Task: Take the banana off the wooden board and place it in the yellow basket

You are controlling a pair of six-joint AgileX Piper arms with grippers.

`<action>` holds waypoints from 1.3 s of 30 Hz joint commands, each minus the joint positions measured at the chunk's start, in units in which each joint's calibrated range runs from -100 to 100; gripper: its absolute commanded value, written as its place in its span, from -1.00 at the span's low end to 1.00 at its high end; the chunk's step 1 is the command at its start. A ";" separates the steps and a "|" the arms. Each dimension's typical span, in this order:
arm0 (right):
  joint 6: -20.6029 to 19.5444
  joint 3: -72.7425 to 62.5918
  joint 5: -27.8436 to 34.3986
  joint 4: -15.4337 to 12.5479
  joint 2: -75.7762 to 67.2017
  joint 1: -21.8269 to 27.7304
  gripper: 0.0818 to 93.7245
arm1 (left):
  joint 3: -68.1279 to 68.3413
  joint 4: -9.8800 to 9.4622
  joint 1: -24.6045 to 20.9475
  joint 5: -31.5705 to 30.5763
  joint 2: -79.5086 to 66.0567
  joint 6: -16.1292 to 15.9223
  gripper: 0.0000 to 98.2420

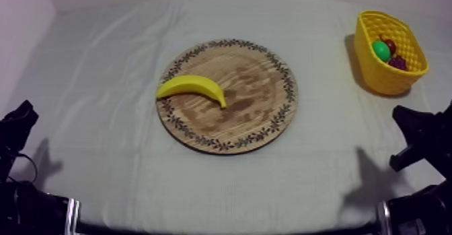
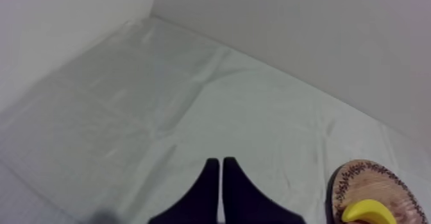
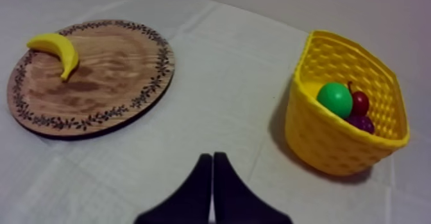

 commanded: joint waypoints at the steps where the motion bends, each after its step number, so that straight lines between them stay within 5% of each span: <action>1: 1.53 -0.71 -0.52 -0.73 1.15 -0.04 -0.99 | 0.00 -0.02 0.00 0.00 0.04 0.01 -1.00; 20: 17.77 -43.69 11.29 -19.32 34.05 -0.69 -0.99 | 0.00 -0.02 0.00 0.00 0.04 0.00 -1.00; 30: 19.93 -64.41 19.59 -22.36 52.34 -1.70 -0.99 | 0.00 -0.02 0.00 0.00 0.04 -0.02 -1.00; 39: 20.58 -71.03 21.96 -20.20 67.55 -7.83 -0.98 | 0.00 -0.02 0.00 0.00 0.04 -0.02 -1.00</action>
